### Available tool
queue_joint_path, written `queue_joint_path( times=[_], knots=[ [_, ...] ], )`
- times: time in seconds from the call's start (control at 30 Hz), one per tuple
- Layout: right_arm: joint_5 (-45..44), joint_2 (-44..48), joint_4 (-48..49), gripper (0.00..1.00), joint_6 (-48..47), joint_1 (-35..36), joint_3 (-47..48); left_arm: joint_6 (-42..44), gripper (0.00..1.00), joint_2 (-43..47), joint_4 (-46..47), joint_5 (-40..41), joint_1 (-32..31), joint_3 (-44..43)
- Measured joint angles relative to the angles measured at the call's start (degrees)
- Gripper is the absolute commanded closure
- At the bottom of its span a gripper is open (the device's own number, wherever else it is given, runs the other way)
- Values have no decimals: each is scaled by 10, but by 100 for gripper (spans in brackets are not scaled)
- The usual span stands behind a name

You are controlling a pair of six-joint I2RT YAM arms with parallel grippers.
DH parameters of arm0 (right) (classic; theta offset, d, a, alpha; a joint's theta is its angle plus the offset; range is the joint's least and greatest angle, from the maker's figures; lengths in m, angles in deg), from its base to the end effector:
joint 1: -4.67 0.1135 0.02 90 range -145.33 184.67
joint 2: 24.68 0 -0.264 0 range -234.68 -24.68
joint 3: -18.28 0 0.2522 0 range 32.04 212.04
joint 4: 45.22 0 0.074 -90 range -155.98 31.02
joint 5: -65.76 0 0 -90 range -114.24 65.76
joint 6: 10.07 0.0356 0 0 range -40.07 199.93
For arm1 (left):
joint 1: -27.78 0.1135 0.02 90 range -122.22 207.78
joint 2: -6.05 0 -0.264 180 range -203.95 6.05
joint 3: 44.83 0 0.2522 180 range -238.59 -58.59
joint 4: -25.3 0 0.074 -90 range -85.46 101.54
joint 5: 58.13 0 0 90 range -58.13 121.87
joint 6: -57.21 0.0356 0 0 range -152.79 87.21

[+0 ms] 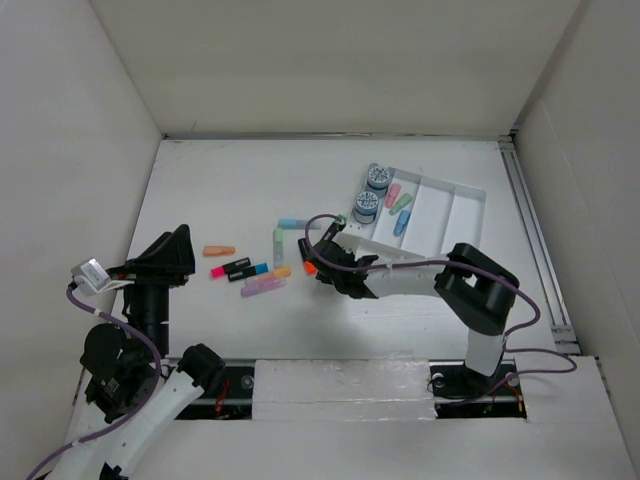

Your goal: Organize the desk

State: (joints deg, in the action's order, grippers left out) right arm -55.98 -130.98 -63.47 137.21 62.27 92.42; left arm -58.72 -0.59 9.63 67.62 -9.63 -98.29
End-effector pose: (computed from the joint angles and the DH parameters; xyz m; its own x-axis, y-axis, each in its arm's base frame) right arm 0.2162 0.3058 0.1523 -0.6762 0.2698 -0.6855 0.0564 0.9467 0.3170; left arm 0.0273 0.0053 0.3812 0.3276 -0.6973 -0.6375 0.2659 0.7155 -0.6460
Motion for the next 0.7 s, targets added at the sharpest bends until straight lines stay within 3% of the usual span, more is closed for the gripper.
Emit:
queue_joint_path(
  times=[0.17,0.37,0.57,0.7],
  knots=[
    [-10,0,-2,86,10,6,3,0,45,0,0,-2,0,0],
    [-18,27,-11,88,16,10,-6,0,45,0,0,-4,0,0],
    [-12,162,-8,88,17,0,-55,0,45,0,0,-6,0,1],
    [10,243,21,70,17,-36,-80,0,45,0,0,-8,0,5]
  ],
)
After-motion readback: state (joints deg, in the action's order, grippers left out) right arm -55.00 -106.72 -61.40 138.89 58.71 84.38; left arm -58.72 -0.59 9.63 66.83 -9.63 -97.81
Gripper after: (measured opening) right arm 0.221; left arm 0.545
